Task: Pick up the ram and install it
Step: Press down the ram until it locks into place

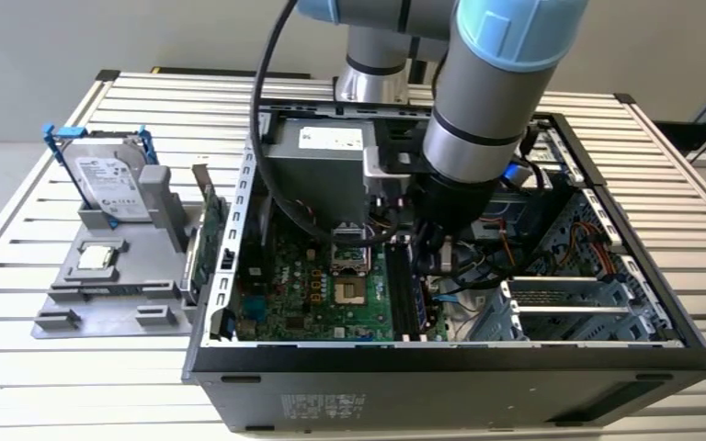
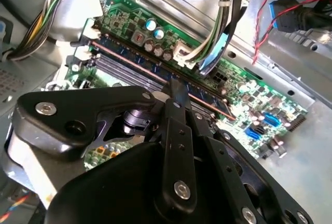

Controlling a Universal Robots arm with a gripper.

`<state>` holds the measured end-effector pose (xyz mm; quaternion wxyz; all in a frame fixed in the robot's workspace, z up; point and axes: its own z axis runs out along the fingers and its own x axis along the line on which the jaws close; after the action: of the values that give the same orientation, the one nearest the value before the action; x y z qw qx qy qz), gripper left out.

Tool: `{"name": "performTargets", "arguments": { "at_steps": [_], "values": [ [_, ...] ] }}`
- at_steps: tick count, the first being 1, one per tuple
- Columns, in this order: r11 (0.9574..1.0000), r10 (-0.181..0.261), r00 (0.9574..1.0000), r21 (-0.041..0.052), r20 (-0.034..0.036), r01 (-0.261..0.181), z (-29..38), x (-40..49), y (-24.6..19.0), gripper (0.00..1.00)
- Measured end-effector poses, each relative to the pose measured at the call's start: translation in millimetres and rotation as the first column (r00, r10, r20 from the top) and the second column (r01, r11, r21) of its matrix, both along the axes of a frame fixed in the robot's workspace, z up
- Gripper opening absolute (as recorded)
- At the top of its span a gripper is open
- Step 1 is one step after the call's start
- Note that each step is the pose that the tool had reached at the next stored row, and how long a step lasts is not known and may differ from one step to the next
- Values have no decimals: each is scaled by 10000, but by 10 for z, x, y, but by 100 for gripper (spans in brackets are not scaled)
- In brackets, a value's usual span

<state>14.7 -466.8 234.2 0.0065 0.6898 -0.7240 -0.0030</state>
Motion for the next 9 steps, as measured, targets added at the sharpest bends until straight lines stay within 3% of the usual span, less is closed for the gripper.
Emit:
{"name": "performTargets", "arguments": {
  "at_steps": [9],
  "values": [
    [9995, -330, 9995, -17, -4, 330, -157, -1, 8, 0]
  ]
}}
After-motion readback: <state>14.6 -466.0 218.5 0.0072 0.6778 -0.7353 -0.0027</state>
